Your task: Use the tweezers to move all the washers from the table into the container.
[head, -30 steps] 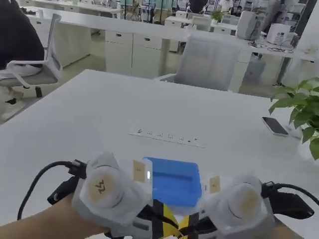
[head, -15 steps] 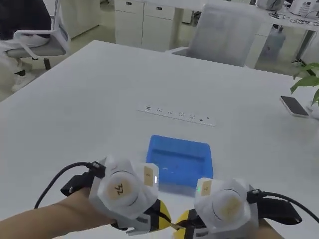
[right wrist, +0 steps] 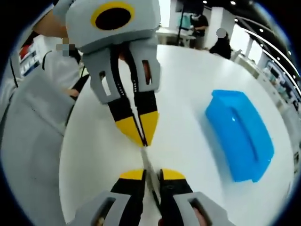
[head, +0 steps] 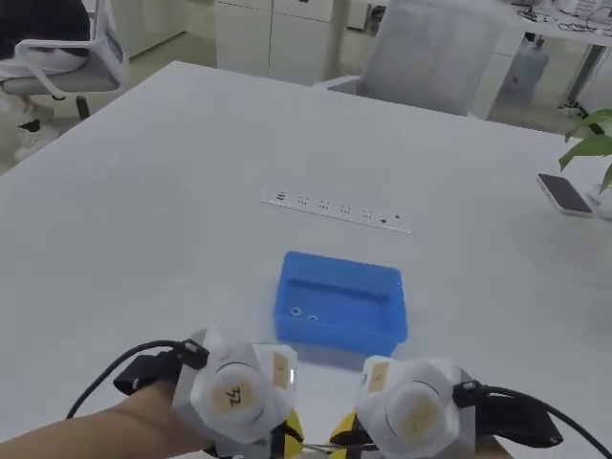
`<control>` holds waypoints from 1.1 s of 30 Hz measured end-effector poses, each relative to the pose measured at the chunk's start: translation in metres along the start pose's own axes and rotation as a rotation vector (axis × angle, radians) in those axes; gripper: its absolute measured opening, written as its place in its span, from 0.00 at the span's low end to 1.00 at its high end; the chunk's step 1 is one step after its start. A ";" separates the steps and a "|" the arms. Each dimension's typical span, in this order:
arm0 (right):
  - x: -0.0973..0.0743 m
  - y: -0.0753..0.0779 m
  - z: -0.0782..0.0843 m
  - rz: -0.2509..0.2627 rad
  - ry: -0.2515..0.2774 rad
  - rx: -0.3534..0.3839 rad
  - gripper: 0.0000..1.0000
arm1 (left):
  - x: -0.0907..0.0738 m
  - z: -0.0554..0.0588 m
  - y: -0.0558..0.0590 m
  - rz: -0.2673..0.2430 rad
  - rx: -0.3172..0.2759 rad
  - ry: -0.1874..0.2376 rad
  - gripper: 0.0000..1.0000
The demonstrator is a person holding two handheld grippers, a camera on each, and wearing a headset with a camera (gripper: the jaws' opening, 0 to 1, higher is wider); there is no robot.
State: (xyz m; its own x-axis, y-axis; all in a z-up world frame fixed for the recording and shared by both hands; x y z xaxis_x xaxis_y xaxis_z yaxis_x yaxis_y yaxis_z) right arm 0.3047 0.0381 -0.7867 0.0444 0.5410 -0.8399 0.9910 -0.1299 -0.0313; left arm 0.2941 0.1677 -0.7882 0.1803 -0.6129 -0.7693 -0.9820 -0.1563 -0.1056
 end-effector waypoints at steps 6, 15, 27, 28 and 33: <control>-0.022 -0.003 0.016 0.087 0.090 0.184 0.14 | 0.003 0.004 -0.001 0.002 0.062 -0.052 0.00; -0.092 -0.029 0.023 0.243 0.327 0.488 0.28 | -0.007 0.011 -0.003 -0.078 -0.264 -0.068 0.23; -0.157 -0.061 0.039 0.430 0.485 0.621 0.53 | -0.092 -0.009 0.039 -0.336 -0.825 0.308 0.81; -0.160 -0.063 0.040 0.442 0.486 0.624 0.55 | -0.098 -0.011 0.043 -0.356 -0.835 0.321 0.87; -0.175 -0.073 0.048 0.498 0.529 0.654 0.65 | -0.134 -0.020 0.063 -0.510 -0.856 0.349 0.99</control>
State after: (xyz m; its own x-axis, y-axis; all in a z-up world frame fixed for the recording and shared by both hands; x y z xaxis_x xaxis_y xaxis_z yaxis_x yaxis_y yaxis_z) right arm 0.2181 -0.0870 -0.6633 0.6482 0.5814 -0.4917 0.5850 -0.7936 -0.1672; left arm 0.2088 0.2242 -0.6789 0.7000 -0.4888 -0.5206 -0.4438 -0.8690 0.2191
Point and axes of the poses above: the centre of the closed fingertips' face, and the gripper's own axes: x roughly forward along the fingers, y roughly to its right, z roughly out of its underside, the point moved 9 cm from there along -x, roughly backward along the fingers, and after that the axes turned 3 degrees about x, right-handed, at the moved point
